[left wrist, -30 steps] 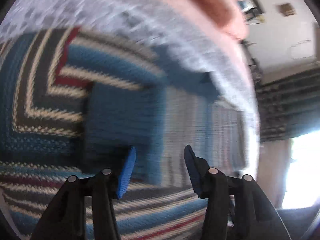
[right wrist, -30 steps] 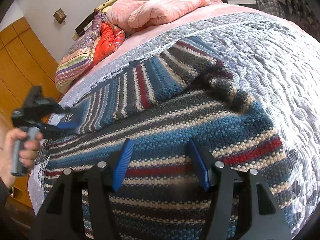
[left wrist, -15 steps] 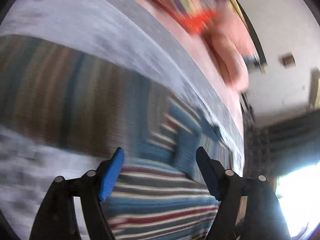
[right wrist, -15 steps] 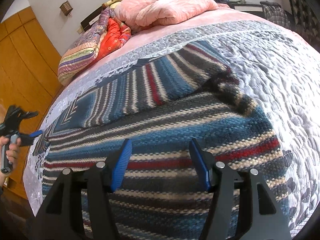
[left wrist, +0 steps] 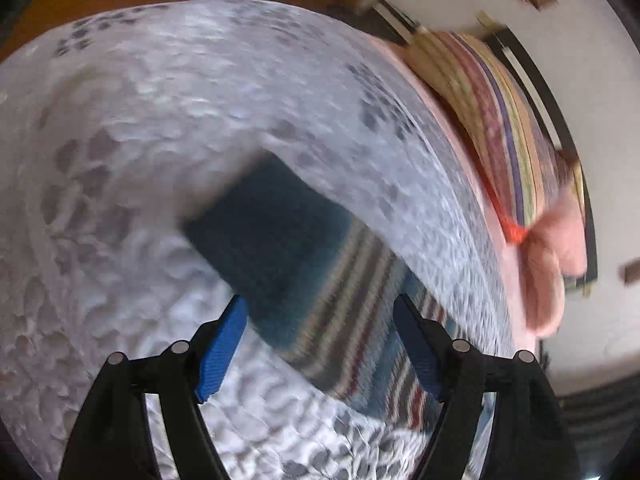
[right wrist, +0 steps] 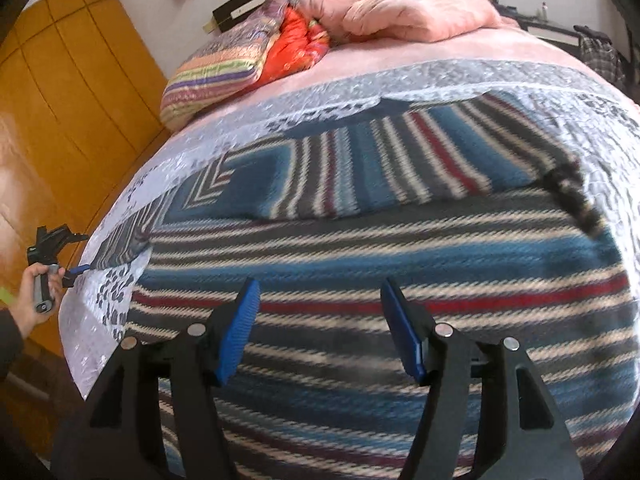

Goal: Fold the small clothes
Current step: 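Move the left tool to the other sleeve cuff and grasp it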

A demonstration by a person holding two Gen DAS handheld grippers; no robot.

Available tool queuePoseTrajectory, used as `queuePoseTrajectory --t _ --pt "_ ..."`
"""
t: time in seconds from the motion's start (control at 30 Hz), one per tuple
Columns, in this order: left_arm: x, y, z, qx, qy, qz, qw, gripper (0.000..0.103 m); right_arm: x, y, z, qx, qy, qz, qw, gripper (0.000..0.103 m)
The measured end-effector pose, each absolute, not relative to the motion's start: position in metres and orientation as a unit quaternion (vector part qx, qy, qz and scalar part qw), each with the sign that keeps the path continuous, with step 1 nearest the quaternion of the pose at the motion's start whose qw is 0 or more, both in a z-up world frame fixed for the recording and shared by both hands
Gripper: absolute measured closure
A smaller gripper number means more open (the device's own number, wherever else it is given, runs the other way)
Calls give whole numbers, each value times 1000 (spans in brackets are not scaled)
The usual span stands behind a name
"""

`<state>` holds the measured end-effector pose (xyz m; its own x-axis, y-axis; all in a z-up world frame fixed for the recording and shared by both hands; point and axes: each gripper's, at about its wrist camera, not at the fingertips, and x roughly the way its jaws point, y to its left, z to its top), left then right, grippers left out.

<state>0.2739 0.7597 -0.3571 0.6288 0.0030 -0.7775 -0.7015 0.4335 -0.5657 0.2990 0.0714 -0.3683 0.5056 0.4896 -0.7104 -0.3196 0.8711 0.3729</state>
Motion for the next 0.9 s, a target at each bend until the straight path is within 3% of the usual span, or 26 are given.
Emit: queuePoseTrajectory --t 0.4,0.47,0.53,0.7,0.9 --pt "270 793 -390 -502 338 230 762 28 301 110 -366 85 445 247 857 40" --pt "273 795 -389 -491 338 237 767 47 301 109 -365 83 447 244 856 40" --pt "275 798 -392 -491 347 237 763 91 300 108 -364 81 448 241 857 40" --pt "275 789 -356 -489 310 210 788 96 297 102 -357 82 448 238 858 40" --pt "299 713 -230 -450 232 85 858 96 290 90 -341 100 443 235 859 40"
